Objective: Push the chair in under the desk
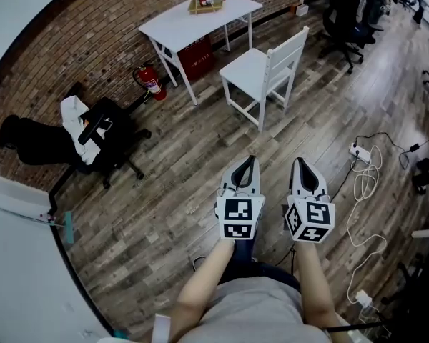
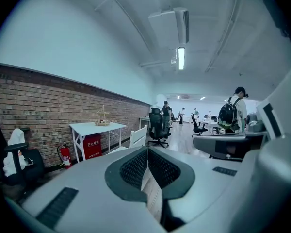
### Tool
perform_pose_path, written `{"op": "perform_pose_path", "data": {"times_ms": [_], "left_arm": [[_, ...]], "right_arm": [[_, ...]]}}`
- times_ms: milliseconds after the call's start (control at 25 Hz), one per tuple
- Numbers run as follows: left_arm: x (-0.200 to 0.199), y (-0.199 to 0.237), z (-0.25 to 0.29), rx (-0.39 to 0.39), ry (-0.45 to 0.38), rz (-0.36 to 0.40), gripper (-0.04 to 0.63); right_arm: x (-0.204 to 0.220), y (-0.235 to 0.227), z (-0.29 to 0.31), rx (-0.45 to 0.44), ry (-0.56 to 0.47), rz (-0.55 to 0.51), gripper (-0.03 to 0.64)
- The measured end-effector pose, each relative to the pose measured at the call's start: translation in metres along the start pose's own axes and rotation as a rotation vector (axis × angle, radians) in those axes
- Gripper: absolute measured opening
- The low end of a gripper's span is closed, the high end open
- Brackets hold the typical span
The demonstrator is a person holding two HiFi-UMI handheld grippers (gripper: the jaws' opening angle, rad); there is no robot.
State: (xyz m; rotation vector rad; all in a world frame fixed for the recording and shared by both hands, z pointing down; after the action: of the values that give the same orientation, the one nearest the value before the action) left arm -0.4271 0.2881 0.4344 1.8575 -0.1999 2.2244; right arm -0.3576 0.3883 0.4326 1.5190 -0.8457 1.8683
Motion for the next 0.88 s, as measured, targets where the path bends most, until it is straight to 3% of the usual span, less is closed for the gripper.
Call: {"op": "perform_pose_path", "data": {"times_ms": [440, 880], "left_arm": [[-0.031, 0.061, 0.113, 0.035, -0.008, 0.005, 0.016], [-0.035, 0.089, 0.163, 0.058, 0.006, -0.010, 0.017]], "right_arm": [[-0.033, -0.008, 0.123, 0.011, -0.021, -0.005, 0.015], [-0.034, -0.020, 0.178, 0.043, 0.007, -0.003, 0.015]]}}
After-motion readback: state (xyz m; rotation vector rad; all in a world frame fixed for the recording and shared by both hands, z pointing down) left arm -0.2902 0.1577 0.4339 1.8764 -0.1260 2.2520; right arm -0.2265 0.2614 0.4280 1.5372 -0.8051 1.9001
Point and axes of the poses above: the fingertips, and each gripper's own axes: z forward along the fingers, y to its left, x out of its underside, the point moved 1 cm from there along -z, backward along the fingers, and after that the axes turned 4 degrees about -y, right-handed, at the moved point
